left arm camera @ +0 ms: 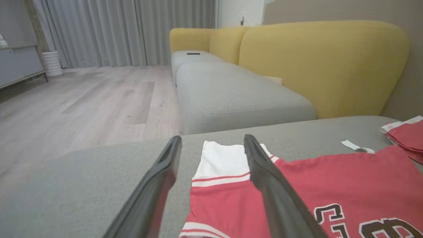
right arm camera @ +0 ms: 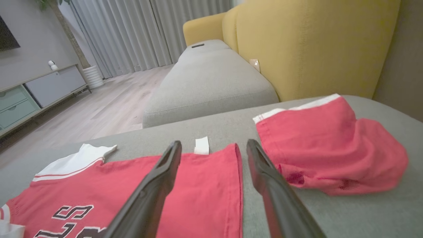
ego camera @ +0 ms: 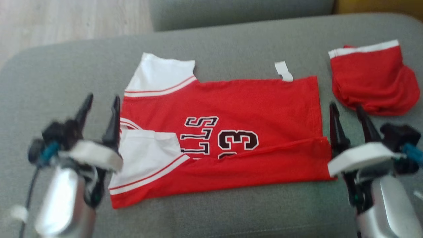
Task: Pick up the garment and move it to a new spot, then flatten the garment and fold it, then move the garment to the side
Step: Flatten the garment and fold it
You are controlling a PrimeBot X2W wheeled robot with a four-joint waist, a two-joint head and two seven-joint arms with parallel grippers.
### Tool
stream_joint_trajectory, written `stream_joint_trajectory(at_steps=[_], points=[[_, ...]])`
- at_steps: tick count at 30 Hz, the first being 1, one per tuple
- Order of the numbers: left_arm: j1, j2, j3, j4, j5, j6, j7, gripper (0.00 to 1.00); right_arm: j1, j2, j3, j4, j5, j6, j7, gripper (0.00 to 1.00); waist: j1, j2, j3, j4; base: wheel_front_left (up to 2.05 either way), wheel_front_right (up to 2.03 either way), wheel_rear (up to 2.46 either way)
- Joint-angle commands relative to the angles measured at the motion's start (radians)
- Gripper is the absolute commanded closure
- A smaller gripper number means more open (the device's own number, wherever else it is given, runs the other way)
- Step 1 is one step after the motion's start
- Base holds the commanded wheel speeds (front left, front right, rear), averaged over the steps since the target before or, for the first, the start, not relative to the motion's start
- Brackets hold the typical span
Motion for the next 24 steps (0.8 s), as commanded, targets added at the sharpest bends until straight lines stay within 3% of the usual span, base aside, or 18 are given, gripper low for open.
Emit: stream_joint_trajectory(at_steps=[1,7,17,24], points=[[-0.093,0.042,0.023,-0.021,0.003,-0.004,0.003,0.00,-0.063,-0.005,0.028,-0.041,-0.011,0.007,-0.007,0.00,-0.0001,0.0000,0.046,-0.023,0.00,0.00,0.00],[-0.347,0.178,-0.099,0.100,-0.090,-0.015,0.186,0.00,-0.196,-0.005,0.075,-0.064,-0.051,0.007,0.016,0.00,-0.0001,0.0000,0.170,-0.069,0.00,0.00,0.00],[-0.762,0.417,-0.444,0.232,-0.383,-0.016,0.423,0.00,-0.388,-0.005,0.124,-0.079,-0.094,0.007,0.039,0.00,-0.0001,0.0000,0.364,-0.122,0.00,0.00,0.00],[-0.907,0.498,-0.670,0.294,-0.521,-0.016,0.503,0.00,-0.441,-0.005,0.153,-0.067,-0.082,0.007,0.020,0.00,-0.0001,0.0000,0.424,-0.147,0.00,0.00,0.00]])
